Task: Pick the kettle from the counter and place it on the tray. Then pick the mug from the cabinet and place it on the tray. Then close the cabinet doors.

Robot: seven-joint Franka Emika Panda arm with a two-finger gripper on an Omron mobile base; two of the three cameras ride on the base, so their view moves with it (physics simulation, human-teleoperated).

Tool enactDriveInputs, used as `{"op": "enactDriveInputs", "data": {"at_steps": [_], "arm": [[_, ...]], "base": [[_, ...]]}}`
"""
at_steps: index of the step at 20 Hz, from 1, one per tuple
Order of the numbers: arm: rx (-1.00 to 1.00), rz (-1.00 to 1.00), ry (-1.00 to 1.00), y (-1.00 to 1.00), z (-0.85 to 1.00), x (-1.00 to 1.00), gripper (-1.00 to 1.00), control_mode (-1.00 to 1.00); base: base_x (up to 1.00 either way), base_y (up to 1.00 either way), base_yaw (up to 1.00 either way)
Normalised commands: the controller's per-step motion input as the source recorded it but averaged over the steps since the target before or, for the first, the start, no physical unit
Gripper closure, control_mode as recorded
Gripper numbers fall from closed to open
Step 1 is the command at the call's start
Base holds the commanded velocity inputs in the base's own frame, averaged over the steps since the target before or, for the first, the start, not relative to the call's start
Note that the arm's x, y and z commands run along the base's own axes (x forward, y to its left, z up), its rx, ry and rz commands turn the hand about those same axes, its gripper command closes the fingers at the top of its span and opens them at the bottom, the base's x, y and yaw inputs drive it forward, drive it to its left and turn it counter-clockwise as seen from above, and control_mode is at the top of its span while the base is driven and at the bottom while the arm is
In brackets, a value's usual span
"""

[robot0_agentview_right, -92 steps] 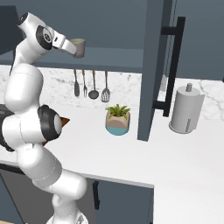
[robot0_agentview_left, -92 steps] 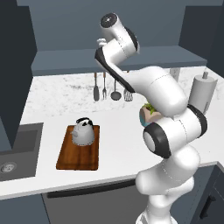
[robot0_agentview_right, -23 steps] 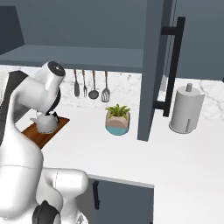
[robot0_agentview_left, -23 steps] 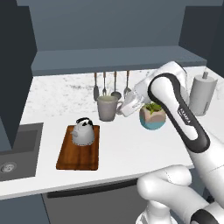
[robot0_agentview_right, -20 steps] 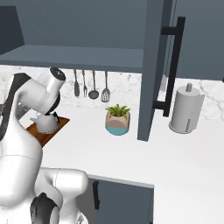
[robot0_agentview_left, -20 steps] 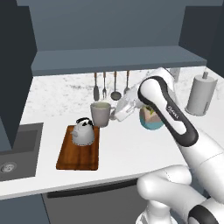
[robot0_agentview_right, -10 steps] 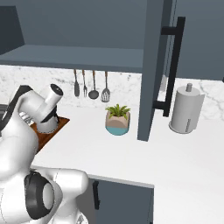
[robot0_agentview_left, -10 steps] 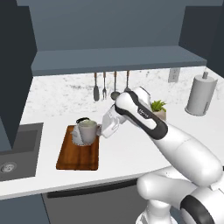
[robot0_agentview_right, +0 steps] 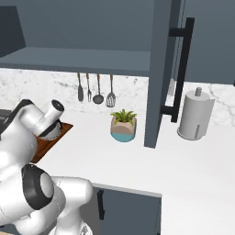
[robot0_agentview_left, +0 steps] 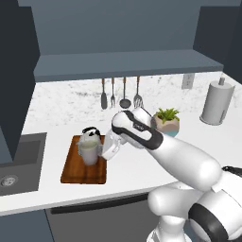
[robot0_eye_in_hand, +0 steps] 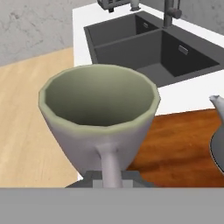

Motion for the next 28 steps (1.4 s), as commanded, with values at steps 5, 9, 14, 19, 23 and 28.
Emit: {"op": "enactDriveInputs", "data": {"at_steps": [5, 9, 14, 19, 23, 28], "arm": [[0.0, 0.0, -0.07, 0.09, -0.4, 0.32, 1.0, -1.0], [0.0, 0.0, -0.04, 0.01, -0.39, 0.33, 1.0, -1.0], [0.0, 0.0, -0.03, 0.05, -0.33, 0.25, 1.0, -1.0], [0.01, 0.0, 0.0, 0.1, -0.25, 0.19, 1.0, -1.0], [0.0, 0.0, -0.01, 0.14, -0.19, 0.21, 1.0, -1.0], [0.0, 0.0, -0.02, 0.16, -0.11, 0.21, 1.0, -1.0]], "base": [[0.0, 0.0, 0.0], [0.0, 0.0, 0.0], [0.0, 0.0, 0.0], [0.0, 0.0, 0.0], [0.0, 0.0, 0.0], [0.0, 0.0, 0.0]]}}
